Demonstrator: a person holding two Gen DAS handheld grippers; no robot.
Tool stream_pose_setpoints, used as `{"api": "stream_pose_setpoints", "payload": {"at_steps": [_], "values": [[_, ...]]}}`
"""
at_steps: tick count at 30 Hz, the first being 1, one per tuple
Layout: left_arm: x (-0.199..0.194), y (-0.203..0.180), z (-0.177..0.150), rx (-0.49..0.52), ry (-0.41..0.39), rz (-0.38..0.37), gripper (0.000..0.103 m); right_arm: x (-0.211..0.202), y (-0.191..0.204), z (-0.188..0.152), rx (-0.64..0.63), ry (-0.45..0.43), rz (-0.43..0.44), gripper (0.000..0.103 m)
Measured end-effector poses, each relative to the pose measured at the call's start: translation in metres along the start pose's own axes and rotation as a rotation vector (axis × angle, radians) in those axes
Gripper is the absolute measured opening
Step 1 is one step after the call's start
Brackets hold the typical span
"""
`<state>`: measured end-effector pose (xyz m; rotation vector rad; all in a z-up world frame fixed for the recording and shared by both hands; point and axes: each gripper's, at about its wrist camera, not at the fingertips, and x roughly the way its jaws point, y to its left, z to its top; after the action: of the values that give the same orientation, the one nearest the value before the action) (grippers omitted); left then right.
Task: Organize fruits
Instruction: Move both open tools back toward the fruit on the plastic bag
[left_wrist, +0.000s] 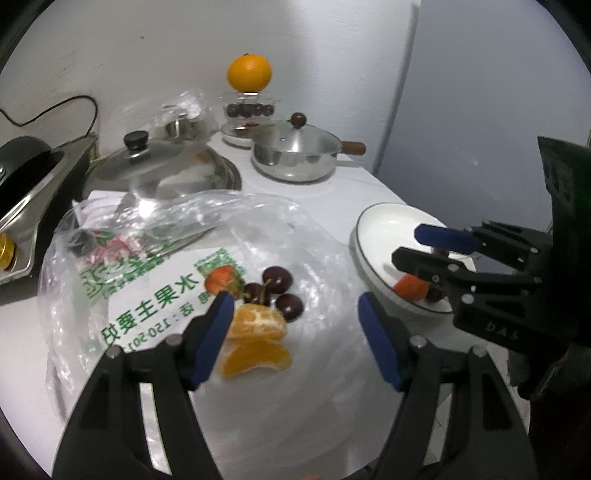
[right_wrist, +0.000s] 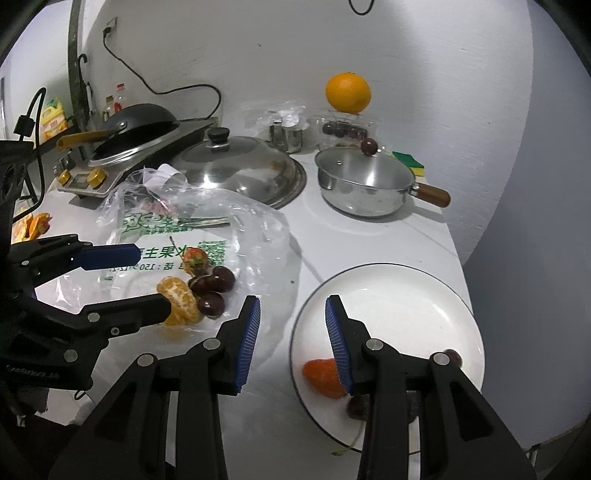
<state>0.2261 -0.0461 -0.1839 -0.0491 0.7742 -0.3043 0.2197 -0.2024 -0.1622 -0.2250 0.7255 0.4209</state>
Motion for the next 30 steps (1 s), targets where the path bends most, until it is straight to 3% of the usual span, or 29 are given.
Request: {"api": "stream_pose_setpoints", "payload": {"at_steps": [14, 30], "values": [[0.009, 0.037, -0.023, -0.05, 0.053, 0.032, 0.071, 0.02, 0.037, 0.001, -0.029, 0.034, 0.044, 0.039], [0.024, 0.044, -0.032, -0.074, 0.093, 0.051, 0.071, 0.032, 0.041, -0.004, -0.038, 0.051, 0.093, 0.039]]}}
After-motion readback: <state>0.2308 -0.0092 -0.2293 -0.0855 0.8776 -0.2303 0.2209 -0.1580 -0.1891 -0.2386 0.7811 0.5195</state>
